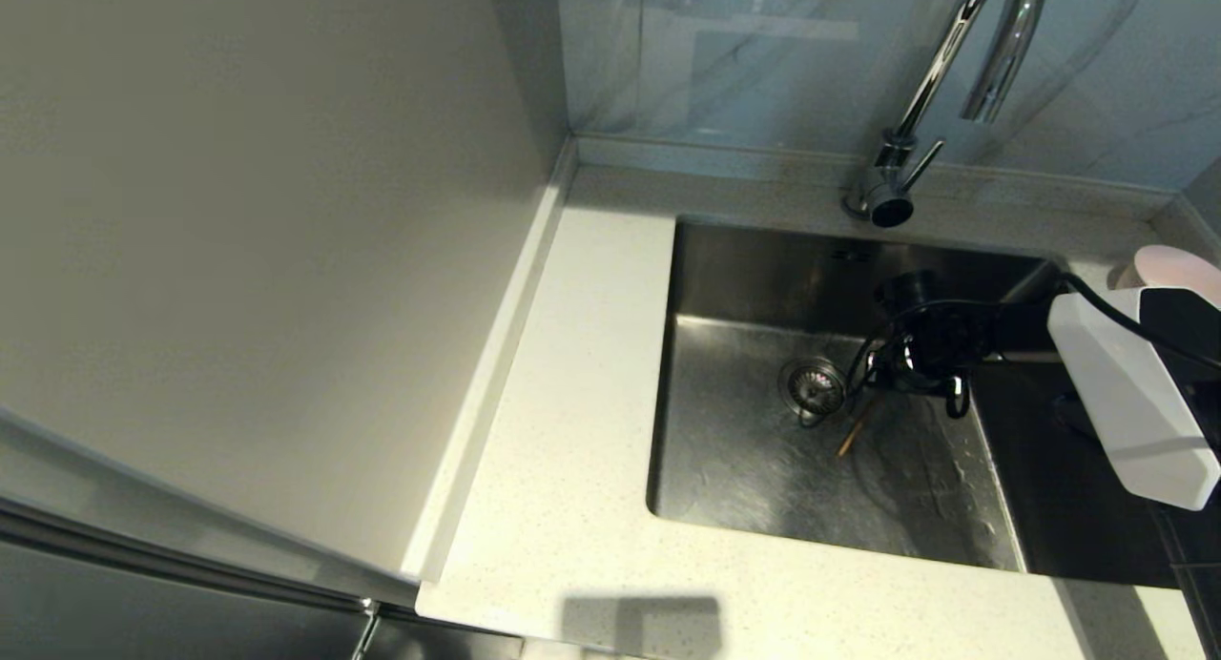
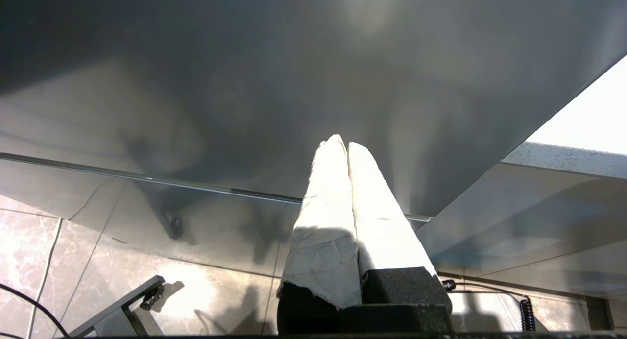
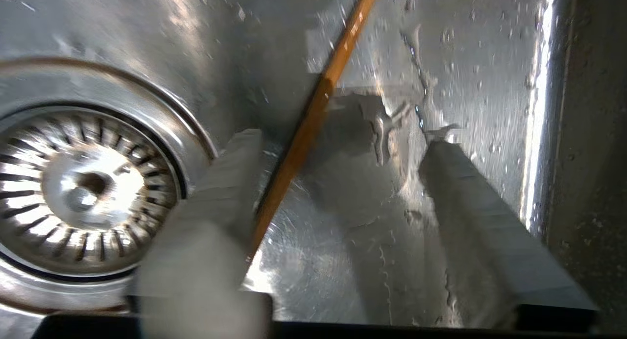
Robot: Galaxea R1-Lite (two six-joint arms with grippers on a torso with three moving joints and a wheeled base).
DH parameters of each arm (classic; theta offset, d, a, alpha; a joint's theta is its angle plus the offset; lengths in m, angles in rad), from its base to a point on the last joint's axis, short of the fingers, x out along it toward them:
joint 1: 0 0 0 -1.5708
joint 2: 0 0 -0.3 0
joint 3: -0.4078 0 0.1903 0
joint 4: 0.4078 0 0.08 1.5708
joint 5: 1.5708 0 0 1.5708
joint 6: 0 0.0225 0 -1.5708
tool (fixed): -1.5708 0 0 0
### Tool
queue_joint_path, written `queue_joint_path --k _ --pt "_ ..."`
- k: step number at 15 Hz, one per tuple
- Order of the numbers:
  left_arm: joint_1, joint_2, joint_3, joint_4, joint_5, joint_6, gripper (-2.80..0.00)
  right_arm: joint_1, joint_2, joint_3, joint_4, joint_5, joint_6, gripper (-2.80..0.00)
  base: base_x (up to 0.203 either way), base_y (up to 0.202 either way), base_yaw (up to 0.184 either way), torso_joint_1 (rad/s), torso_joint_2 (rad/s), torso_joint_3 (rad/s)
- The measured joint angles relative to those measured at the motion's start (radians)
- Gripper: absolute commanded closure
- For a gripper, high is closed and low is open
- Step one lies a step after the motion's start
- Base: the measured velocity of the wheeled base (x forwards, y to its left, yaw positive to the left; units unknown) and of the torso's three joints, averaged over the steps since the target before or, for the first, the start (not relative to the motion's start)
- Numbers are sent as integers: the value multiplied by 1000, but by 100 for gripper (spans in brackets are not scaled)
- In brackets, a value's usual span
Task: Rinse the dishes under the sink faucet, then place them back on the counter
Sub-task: Place the chopsticks on the bowl
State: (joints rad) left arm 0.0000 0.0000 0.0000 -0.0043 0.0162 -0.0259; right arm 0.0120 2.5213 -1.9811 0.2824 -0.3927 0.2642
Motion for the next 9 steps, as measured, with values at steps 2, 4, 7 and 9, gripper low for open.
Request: queue_joint_path --k 2,4,7,9 --pt "0 0 0 0 0 0 0 1 4 -1 1 -22 12 -280 0 0 0 0 0 0" --pt "0 0 0 0 0 0 0 1 7 1 1 -26 18 -280 0 0 0 0 0 0" --pt "0 0 0 0 0 0 0 0 12 5 0 -26 12 -280 0 0 0 0 0 0" --pt "0 0 0 0 0 0 0 0 17 9 0 -27 9 -280 0 0 0 0 0 0"
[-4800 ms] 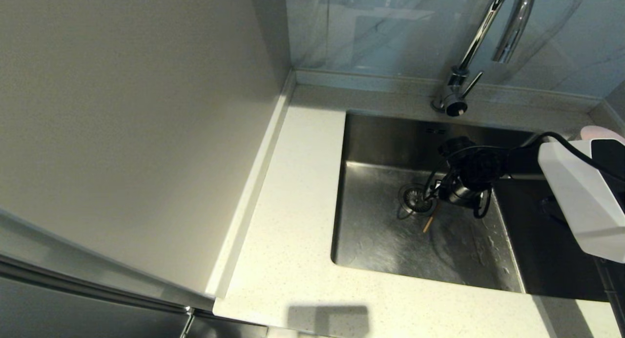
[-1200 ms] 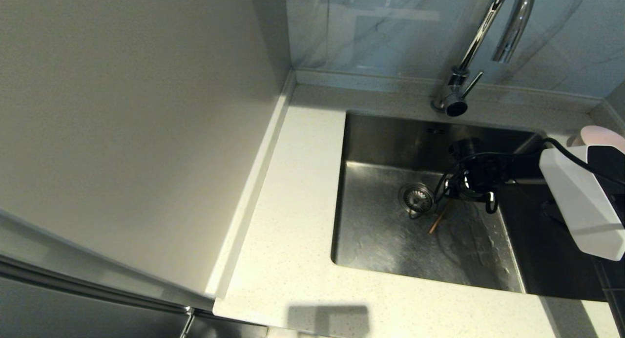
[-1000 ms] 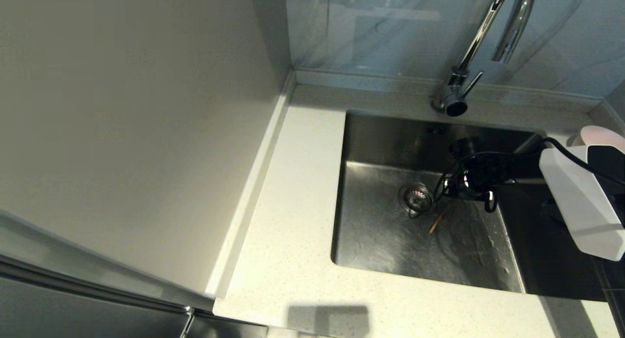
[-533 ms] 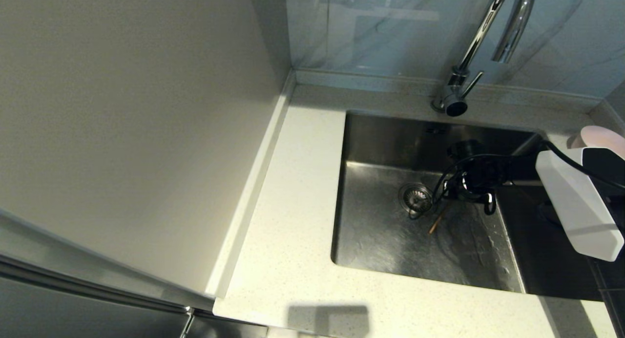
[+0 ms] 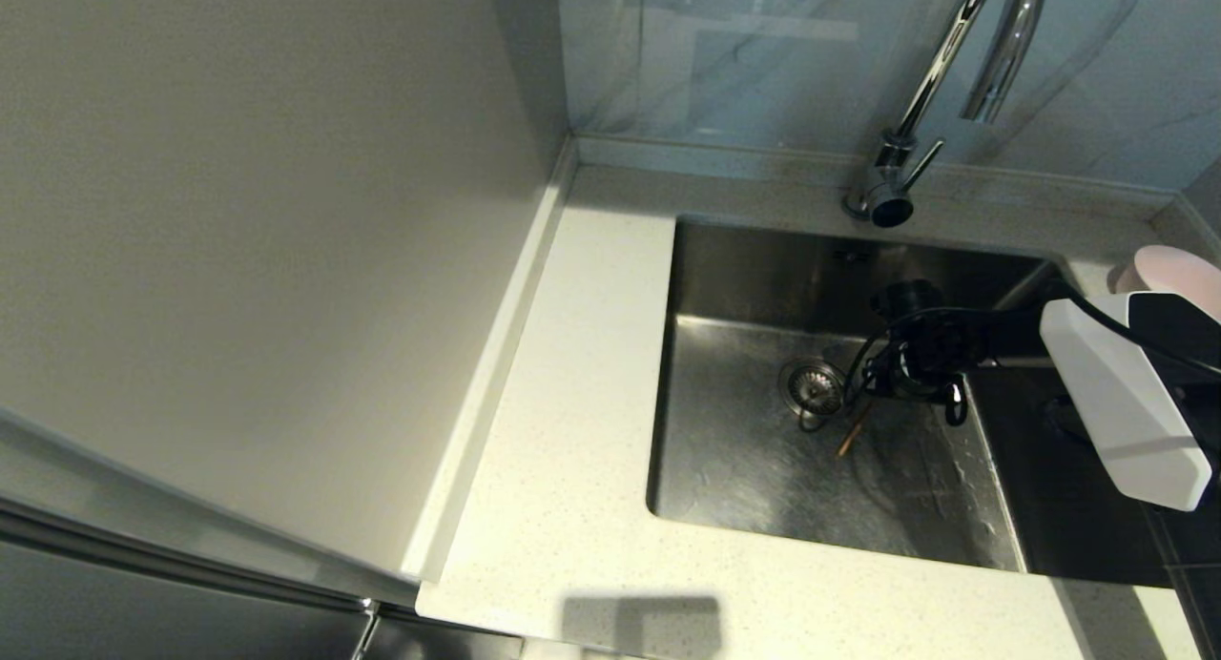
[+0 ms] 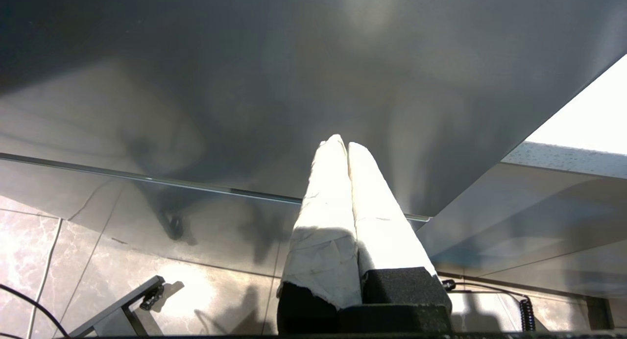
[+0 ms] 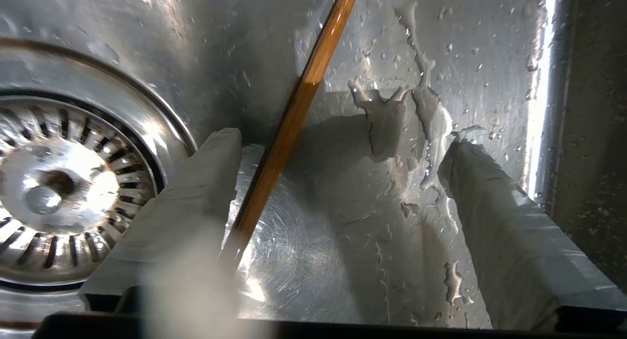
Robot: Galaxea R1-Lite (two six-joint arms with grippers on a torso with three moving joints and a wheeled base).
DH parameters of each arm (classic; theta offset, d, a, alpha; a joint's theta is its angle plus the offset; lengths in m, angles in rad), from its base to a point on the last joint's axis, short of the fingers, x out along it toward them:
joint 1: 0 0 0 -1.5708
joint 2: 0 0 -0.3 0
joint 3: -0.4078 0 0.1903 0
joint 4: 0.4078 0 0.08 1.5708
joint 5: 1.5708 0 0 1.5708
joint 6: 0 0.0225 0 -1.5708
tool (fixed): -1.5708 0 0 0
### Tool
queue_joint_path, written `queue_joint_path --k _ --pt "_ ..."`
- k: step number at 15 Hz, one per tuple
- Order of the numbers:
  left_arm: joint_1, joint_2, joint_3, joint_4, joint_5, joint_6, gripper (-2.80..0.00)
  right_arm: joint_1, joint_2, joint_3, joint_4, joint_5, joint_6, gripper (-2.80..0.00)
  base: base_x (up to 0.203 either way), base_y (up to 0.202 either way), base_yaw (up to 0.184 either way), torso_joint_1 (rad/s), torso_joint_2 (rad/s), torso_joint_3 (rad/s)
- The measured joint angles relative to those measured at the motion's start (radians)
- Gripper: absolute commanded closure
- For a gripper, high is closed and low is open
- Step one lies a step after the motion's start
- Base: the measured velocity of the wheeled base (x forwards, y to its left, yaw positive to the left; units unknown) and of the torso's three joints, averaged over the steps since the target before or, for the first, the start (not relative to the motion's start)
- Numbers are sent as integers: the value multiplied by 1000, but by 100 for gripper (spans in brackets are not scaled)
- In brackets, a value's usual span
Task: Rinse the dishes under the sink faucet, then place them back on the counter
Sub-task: Place the chopsticks on the bowl
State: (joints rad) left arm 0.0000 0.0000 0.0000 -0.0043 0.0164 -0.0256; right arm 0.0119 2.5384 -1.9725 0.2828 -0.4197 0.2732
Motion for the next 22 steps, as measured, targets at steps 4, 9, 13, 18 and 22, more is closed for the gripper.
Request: queue_joint_path --k 4,9,13,18,22 --pt "0 0 0 0 0 0 0 -5 9 1 -2 -3 -27 -280 0 0 0 0 0 0" --pt "0 0 0 0 0 0 0 -14 12 2 -3 1 -36 -48 0 0 0 0 0 0" --pt "0 0 0 0 0 0 0 -16 13 7 -1 2 -36 0 0 0 0 0 0 0" --pt "0 0 0 0 0 0 0 -15 17 9 -1 3 -34 0 0 0 0 0 0 0" --pt "0 0 0 0 0 0 0 -25 17 21 -3 6 -28 0 0 0 0 0 0 0"
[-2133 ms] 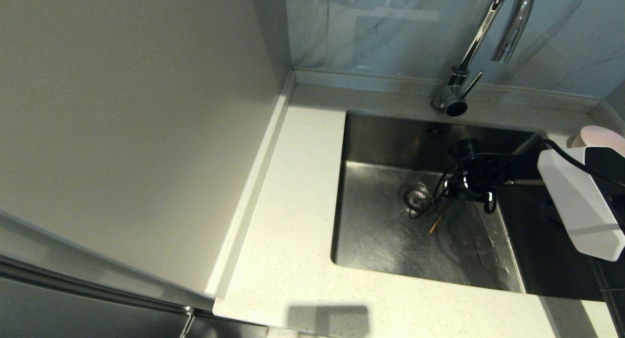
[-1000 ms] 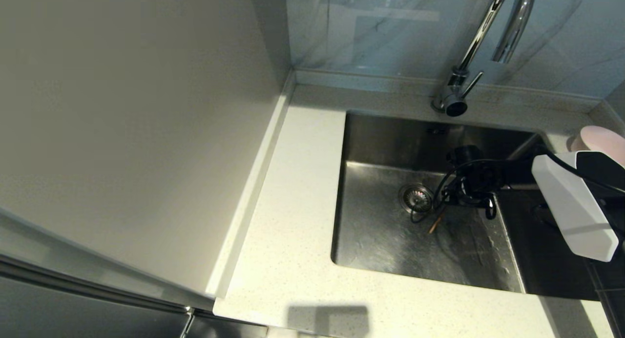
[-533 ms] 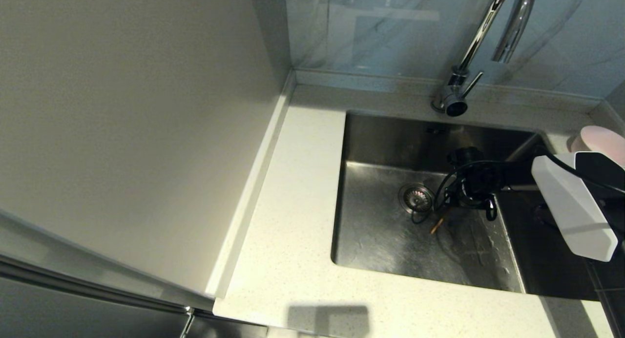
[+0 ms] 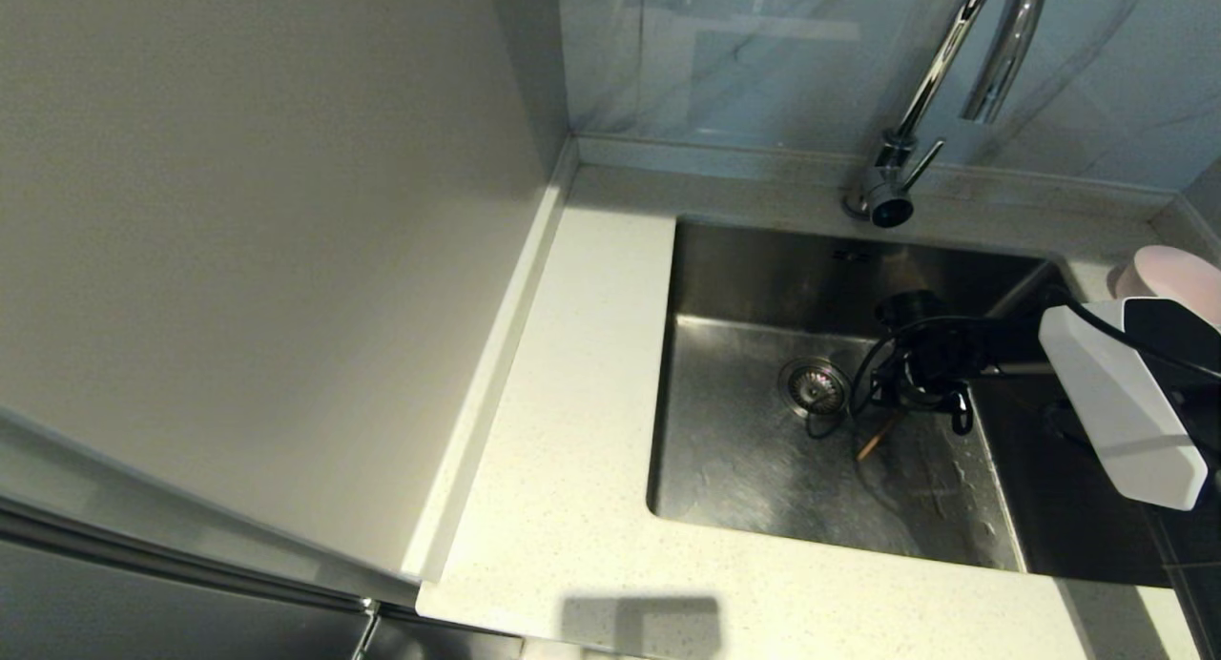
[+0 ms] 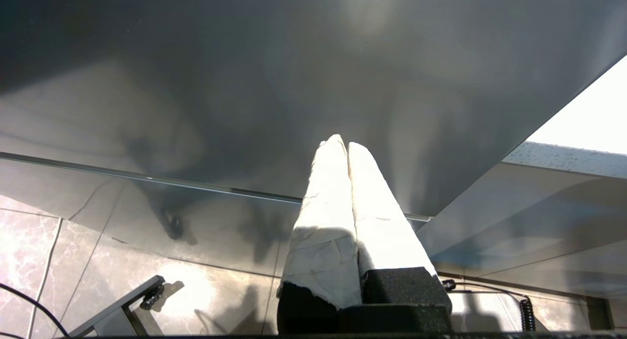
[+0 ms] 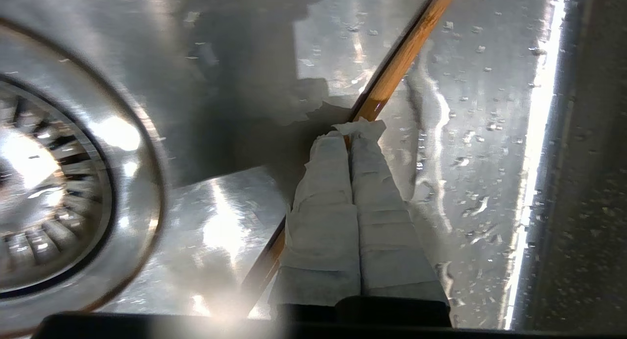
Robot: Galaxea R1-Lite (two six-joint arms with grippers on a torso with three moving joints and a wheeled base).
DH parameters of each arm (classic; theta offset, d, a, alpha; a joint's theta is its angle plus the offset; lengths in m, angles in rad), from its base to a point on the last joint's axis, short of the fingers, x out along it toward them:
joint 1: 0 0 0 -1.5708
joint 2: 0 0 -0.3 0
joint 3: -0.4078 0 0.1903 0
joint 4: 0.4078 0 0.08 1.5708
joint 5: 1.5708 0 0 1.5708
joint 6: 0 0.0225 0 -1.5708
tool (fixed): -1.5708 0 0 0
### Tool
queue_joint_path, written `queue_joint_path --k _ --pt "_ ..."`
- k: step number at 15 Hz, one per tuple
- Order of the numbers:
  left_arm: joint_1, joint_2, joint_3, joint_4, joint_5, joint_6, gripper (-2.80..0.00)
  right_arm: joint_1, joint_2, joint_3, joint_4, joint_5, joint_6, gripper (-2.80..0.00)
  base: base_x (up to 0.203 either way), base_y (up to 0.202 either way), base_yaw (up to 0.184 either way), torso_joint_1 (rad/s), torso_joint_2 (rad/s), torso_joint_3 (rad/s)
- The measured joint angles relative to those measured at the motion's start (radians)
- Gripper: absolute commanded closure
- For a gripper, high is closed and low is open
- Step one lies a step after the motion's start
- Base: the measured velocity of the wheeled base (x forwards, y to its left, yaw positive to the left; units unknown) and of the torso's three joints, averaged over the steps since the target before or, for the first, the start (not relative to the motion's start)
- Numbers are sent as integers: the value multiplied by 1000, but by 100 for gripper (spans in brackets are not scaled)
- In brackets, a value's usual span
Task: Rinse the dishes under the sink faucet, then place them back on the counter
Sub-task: Place the chopsticks on the bowl
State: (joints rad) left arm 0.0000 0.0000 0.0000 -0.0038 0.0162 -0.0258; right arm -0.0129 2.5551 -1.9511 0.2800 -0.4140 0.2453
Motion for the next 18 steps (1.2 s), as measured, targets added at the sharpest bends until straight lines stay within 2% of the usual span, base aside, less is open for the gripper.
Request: queue_joint_path --k 6,15,18 --pt "0 0 0 0 0 0 0 -27 -51 31 0 6 1 0 0 0 0 0 0 0" --pt "0 0 0 0 0 0 0 -25 -248 196 2 16 -23 0 0 0 0 0 0 0" --pt "0 0 0 0 0 0 0 -24 -248 167 3 15 -12 0 0 0 0 0 0 0"
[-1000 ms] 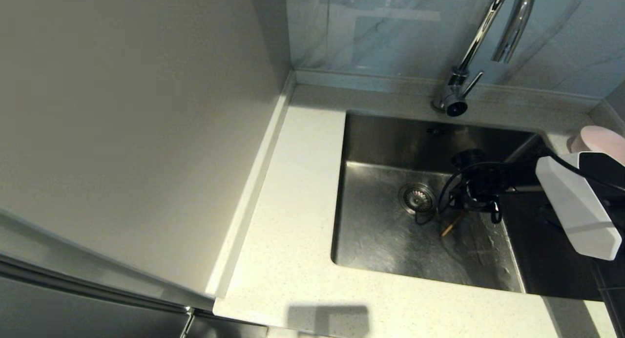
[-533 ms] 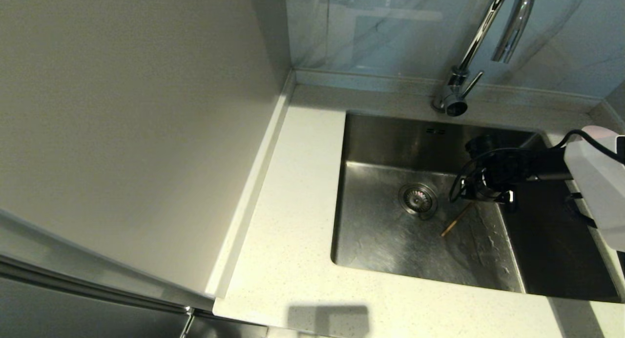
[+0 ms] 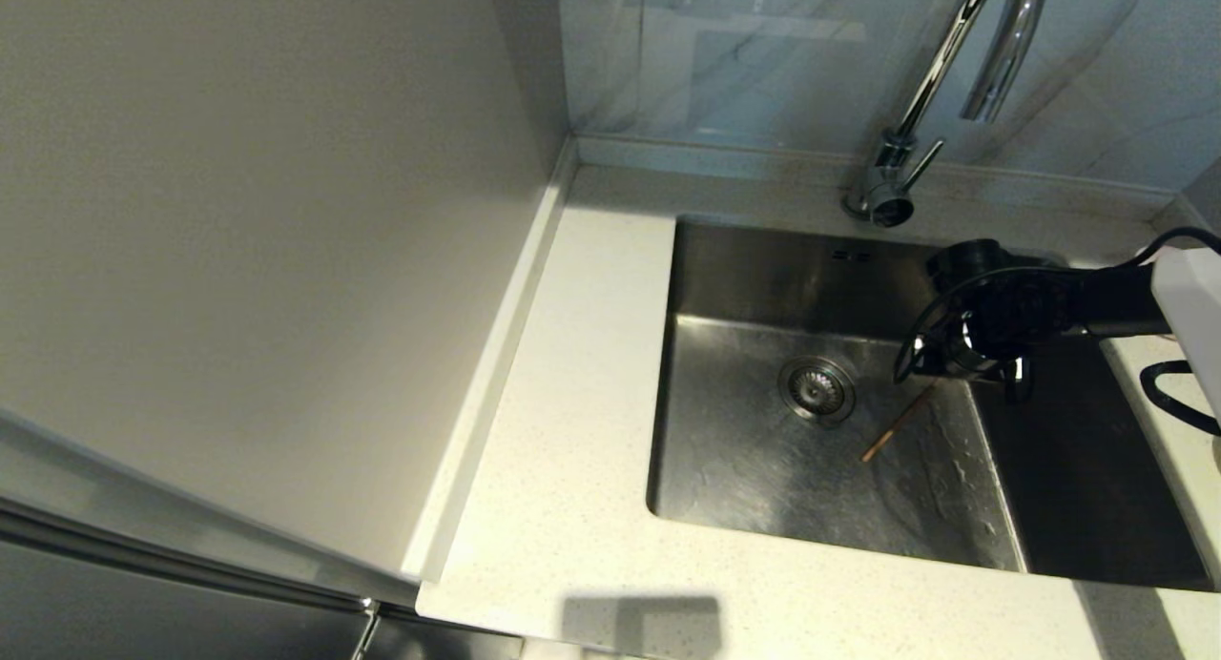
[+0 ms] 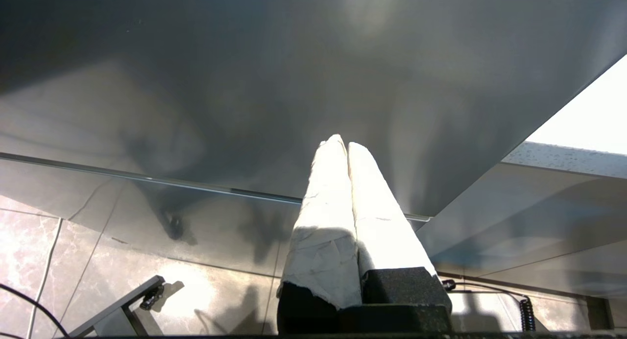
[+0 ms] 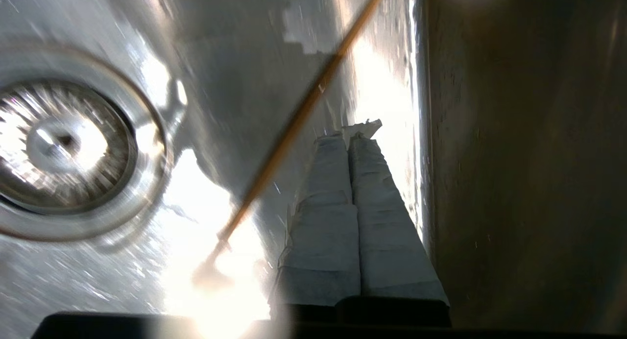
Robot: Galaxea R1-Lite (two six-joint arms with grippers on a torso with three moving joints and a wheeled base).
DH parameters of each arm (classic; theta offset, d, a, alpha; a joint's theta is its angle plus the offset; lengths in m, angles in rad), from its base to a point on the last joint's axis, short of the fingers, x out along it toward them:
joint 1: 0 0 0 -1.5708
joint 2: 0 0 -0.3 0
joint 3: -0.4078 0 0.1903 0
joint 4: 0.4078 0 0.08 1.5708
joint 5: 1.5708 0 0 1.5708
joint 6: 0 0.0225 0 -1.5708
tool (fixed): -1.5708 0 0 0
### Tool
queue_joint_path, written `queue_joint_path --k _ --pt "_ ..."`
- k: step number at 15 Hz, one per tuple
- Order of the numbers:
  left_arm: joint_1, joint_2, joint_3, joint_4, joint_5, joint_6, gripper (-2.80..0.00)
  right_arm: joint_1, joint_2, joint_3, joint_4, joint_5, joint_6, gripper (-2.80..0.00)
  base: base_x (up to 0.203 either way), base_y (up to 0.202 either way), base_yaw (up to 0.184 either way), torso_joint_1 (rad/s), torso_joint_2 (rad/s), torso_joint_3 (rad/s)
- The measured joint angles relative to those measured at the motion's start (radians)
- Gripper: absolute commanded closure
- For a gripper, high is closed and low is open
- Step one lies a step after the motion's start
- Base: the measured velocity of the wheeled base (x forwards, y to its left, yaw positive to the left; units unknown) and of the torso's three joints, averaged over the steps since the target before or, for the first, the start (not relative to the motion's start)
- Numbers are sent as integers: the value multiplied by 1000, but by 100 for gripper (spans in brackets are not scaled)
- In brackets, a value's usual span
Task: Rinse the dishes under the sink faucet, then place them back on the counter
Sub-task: Place the chopsticks on the bowl
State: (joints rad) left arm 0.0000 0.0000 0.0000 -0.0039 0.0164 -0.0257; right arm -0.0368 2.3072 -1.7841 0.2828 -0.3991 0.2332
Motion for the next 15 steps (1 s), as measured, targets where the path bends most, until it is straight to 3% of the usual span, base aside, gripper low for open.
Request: queue_joint_path --k 3,7,8,9,13,15 --pt "0 0 0 0 0 1 0 1 7 -20 27 0 59 0 0 0 0 0 0 0" --pt "0 0 0 0 0 0 0 0 23 -45 58 15 73 0 0 0 0 0 0 0" --pt "0 0 0 0 0 0 0 0 28 -49 59 15 73 -262 0 0 0 0 0 0" --pt "0 0 0 0 0 0 0 0 34 -53 59 15 73 -280 0 0 0 0 0 0" --pt "0 0 0 0 0 0 0 0 67 -65 60 18 79 -280 0 0 0 0 0 0" --pt "0 0 0 0 0 0 0 -2 76 -68 65 17 127 -280 0 0 0 0 0 0"
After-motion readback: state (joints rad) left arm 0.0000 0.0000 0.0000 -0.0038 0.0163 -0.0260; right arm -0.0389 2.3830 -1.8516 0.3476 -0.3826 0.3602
